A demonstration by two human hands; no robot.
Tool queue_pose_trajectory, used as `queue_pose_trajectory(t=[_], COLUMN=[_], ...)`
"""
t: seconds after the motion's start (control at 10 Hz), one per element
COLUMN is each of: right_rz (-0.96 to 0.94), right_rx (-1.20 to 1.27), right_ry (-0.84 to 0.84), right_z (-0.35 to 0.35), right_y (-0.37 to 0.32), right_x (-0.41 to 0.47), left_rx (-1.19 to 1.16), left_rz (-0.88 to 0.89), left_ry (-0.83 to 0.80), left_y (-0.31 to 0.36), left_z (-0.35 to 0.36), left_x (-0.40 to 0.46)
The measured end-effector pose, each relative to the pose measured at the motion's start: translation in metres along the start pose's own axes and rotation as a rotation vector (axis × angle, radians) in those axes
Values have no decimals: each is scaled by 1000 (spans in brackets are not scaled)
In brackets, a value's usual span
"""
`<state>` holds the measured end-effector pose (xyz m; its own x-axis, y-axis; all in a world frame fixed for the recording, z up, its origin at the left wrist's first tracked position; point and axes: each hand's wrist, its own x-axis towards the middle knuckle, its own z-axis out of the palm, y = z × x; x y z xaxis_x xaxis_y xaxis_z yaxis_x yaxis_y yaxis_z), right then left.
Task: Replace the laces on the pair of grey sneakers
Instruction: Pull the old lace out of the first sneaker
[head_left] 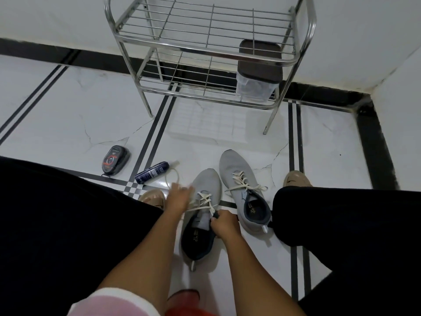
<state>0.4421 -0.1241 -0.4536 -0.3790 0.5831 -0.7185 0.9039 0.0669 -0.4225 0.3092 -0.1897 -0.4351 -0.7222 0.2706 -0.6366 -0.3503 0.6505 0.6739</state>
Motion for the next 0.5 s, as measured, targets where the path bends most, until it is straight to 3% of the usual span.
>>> queue_pose_trajectory(t=[0.1, 0.2, 0.3, 0.4, 0.5], right_rz=[0, -6, -20, 11, 29], right_rx=[-26, -45, -33, -18, -2], right_ry=[9, 3, -16, -43, -112], right_z=[0, 2, 2, -2, -9], right_y=[0, 1, 2, 4, -1], right_x=[0, 2, 1, 5, 9], left_rx=[731, 875, 471, -240, 96], left_rz=[394, 412, 147, -186, -137], left_ry=[-268, -168, -54, 159, 320], left_y=[-17, -22, -18, -15, -14], left_z=[22, 28, 25, 5, -9], left_x=[-14, -21, -21, -6, 1])
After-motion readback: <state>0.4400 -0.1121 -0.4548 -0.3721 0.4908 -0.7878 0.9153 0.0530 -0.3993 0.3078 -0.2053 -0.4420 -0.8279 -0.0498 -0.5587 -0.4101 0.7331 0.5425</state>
